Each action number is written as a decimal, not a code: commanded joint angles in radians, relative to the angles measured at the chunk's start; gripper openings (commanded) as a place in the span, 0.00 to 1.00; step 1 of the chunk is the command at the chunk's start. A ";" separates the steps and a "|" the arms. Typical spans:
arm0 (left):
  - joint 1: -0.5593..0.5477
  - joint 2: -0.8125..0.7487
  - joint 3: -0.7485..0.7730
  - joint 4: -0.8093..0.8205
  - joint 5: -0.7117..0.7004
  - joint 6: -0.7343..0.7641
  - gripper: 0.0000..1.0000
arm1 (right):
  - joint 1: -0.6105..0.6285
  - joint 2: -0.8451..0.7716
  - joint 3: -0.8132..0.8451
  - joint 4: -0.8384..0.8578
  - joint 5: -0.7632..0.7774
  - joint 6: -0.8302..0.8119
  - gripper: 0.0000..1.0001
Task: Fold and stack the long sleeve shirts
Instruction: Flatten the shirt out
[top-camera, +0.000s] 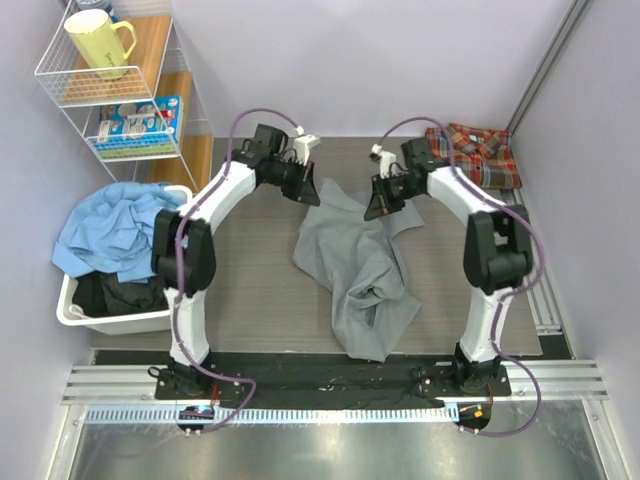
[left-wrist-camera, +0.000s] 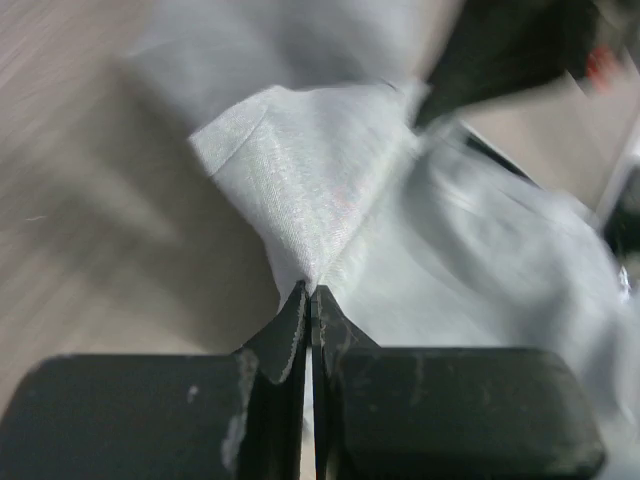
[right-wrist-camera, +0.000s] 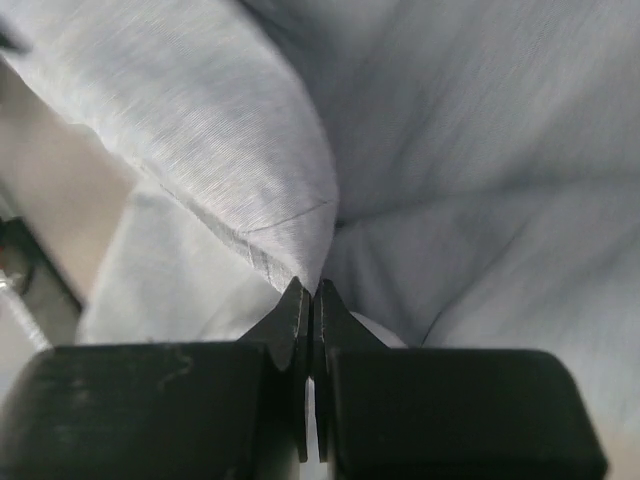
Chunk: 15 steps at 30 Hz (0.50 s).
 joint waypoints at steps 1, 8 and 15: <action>-0.208 -0.298 -0.131 -0.137 0.046 0.222 0.00 | -0.060 -0.250 -0.147 -0.142 -0.003 -0.085 0.01; -0.475 -0.390 -0.348 -0.356 0.045 0.452 0.24 | -0.119 -0.462 -0.399 -0.381 0.207 -0.286 0.01; -0.242 -0.263 -0.217 -0.087 0.023 0.193 0.54 | -0.213 -0.599 -0.522 -0.371 0.436 -0.464 0.01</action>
